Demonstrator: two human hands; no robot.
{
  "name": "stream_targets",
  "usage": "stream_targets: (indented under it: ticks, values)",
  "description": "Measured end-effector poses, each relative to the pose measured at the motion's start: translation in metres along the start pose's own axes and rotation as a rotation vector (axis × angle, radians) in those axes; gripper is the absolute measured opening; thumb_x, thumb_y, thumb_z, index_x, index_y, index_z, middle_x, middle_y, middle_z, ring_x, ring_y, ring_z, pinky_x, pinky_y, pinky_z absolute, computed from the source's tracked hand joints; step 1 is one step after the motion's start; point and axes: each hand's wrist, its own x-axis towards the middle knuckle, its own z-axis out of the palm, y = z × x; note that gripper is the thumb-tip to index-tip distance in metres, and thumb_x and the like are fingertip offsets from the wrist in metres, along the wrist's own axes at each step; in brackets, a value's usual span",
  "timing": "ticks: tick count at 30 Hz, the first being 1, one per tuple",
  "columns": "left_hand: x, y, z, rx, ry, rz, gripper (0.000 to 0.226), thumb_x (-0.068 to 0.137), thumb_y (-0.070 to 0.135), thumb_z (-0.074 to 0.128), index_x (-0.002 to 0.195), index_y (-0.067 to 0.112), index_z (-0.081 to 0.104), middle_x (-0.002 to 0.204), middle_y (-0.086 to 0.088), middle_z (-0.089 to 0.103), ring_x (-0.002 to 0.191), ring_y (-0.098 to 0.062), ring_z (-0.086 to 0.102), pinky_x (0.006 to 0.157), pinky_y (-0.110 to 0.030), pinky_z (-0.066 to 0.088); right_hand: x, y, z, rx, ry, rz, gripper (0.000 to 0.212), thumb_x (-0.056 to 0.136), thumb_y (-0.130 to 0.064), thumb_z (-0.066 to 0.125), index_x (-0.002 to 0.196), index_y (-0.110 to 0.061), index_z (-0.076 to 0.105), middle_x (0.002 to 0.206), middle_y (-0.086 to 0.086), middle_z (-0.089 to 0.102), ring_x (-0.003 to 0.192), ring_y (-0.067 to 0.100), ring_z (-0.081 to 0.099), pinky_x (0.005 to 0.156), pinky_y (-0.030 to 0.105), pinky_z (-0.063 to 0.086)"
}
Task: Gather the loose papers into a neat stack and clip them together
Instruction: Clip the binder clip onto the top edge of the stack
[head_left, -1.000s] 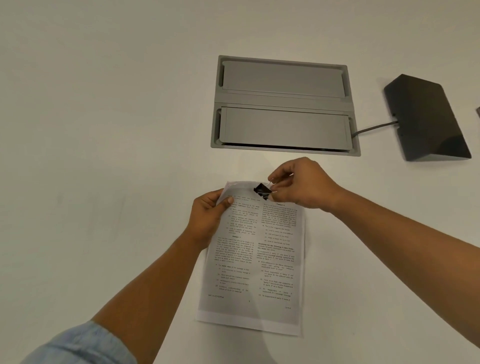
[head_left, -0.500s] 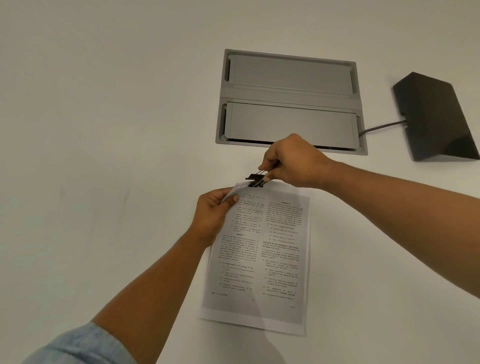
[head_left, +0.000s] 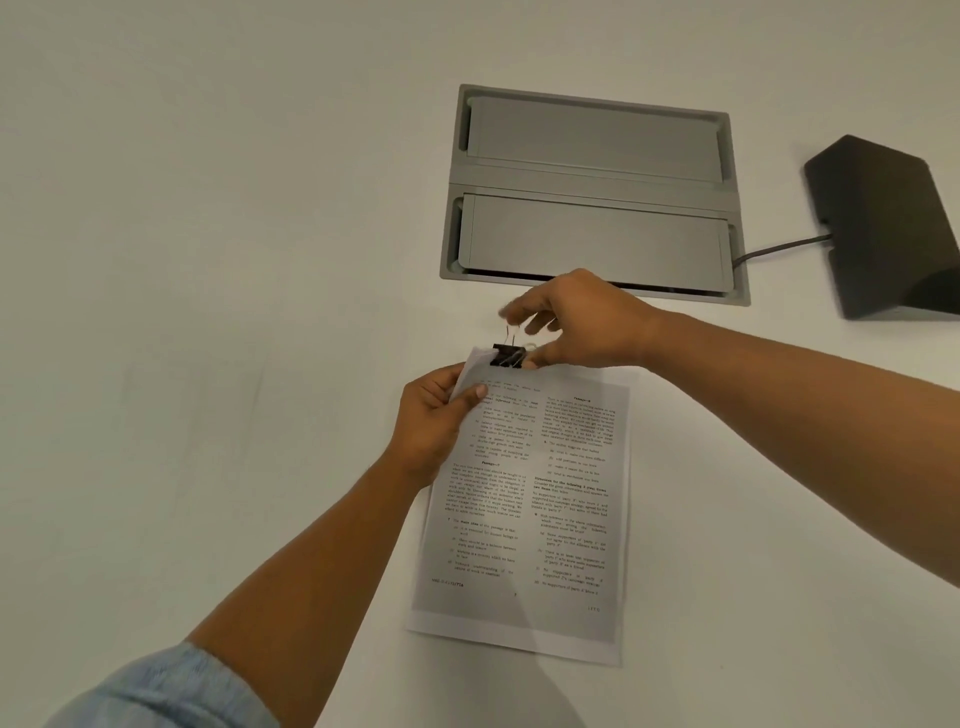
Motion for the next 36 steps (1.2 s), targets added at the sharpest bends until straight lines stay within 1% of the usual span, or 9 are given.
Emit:
stream_targets:
  ticks: [4, 10, 13, 16, 20, 26, 30, 33, 36]
  values:
    - [0.001, -0.001, -0.002, -0.01, -0.005, -0.001, 0.024, 0.092, 0.01, 0.065, 0.114, 0.003, 0.069, 0.104, -0.018, 0.075, 0.089, -0.037, 0.074, 0.075, -0.048, 0.062, -0.015, 0.019, 0.016, 0.165, 0.022, 0.124, 0.111, 0.058, -0.054, 0.085, 0.151, -0.025, 0.032, 0.153, -0.004, 0.044, 0.131, 0.015, 0.05, 0.107, 0.038, 0.044]
    - [-0.002, 0.001, -0.009, -0.123, -0.014, -0.077, 0.027, 0.092, 0.01, 0.064, 0.117, 0.004, 0.068, 0.108, -0.018, 0.075, 0.093, -0.036, 0.073, 0.077, -0.047, 0.061, -0.066, 0.08, 0.055, 0.597, 0.389, 0.506, 0.064, 0.084, -0.055, 0.063, 0.134, -0.017, 0.055, 0.125, 0.007, 0.065, 0.11, 0.02, 0.062, 0.092, 0.032, 0.048]
    - [-0.004, 0.003, -0.01, -0.217, -0.018, -0.121, 0.03, 0.092, 0.01, 0.064, 0.12, 0.003, 0.066, 0.112, -0.021, 0.073, 0.098, -0.037, 0.072, 0.079, -0.048, 0.061, -0.093, 0.079, 0.083, 0.995, 0.342, 0.543, 0.049, 0.087, -0.044, 0.062, 0.118, -0.008, 0.066, 0.108, 0.014, 0.074, 0.087, 0.023, 0.071, 0.08, 0.035, 0.057]
    - [-0.004, 0.006, -0.012, -0.273, 0.027, -0.154, 0.031, 0.092, 0.012, 0.064, 0.122, 0.004, 0.065, 0.115, -0.021, 0.071, 0.103, -0.039, 0.07, 0.084, -0.052, 0.059, -0.115, 0.062, 0.11, 1.13, 0.329, 0.502, 0.025, 0.096, -0.022, 0.057, 0.113, -0.008, 0.069, 0.104, 0.011, 0.077, 0.098, 0.034, 0.072, 0.085, 0.044, 0.059]
    - [-0.011, 0.006, -0.008, -0.196, 0.098, -0.162, 0.026, 0.092, 0.014, 0.064, 0.117, 0.008, 0.067, 0.109, -0.014, 0.075, 0.097, -0.032, 0.073, 0.08, -0.047, 0.061, -0.128, 0.046, 0.129, 1.264, 0.465, 0.524, 0.023, 0.099, -0.012, 0.052, 0.114, -0.008, 0.069, 0.108, 0.009, 0.077, 0.098, 0.028, 0.073, 0.087, 0.043, 0.058]
    - [-0.024, -0.002, -0.007, 0.447, 0.191, -0.062, 0.015, 0.091, 0.024, 0.067, 0.103, 0.015, 0.067, 0.093, -0.002, 0.075, 0.083, -0.017, 0.075, 0.073, -0.029, 0.062, -0.117, 0.044, 0.128, 1.236, 0.625, 0.631, 0.022, 0.1, -0.015, 0.052, 0.106, -0.013, 0.073, 0.101, 0.0, 0.078, 0.092, 0.017, 0.074, 0.076, 0.028, 0.056]
    - [-0.023, 0.004, -0.004, 0.528, 0.255, -0.036, 0.023, 0.089, 0.022, 0.069, 0.11, 0.013, 0.066, 0.088, 0.004, 0.071, 0.079, -0.009, 0.07, 0.076, -0.027, 0.061, -0.1, 0.047, 0.112, 1.168, 0.663, 0.661, 0.021, 0.1, -0.015, 0.052, 0.104, -0.013, 0.072, 0.097, -0.001, 0.076, 0.088, 0.015, 0.072, 0.067, 0.021, 0.053]
    - [-0.02, 0.01, -0.001, 0.611, 0.292, 0.004, 0.035, 0.089, 0.021, 0.07, 0.122, 0.01, 0.063, 0.093, 0.007, 0.066, 0.08, -0.006, 0.064, 0.071, -0.01, 0.049, -0.088, 0.052, 0.103, 0.935, 0.655, 0.684, 0.02, 0.097, -0.02, 0.057, 0.106, -0.01, 0.071, 0.097, -0.001, 0.074, 0.089, 0.018, 0.07, 0.075, 0.028, 0.054]
    - [-0.023, 0.009, -0.001, 0.732, 0.314, -0.009, 0.046, 0.087, 0.025, 0.072, 0.128, 0.01, 0.058, 0.103, 0.003, 0.063, 0.086, -0.011, 0.062, 0.079, -0.018, 0.05, -0.088, 0.057, 0.105, 0.677, 0.681, 0.745, 0.033, 0.09, -0.024, 0.067, 0.12, -0.01, 0.066, 0.099, -0.003, 0.067, 0.095, 0.02, 0.065, 0.092, 0.035, 0.051]
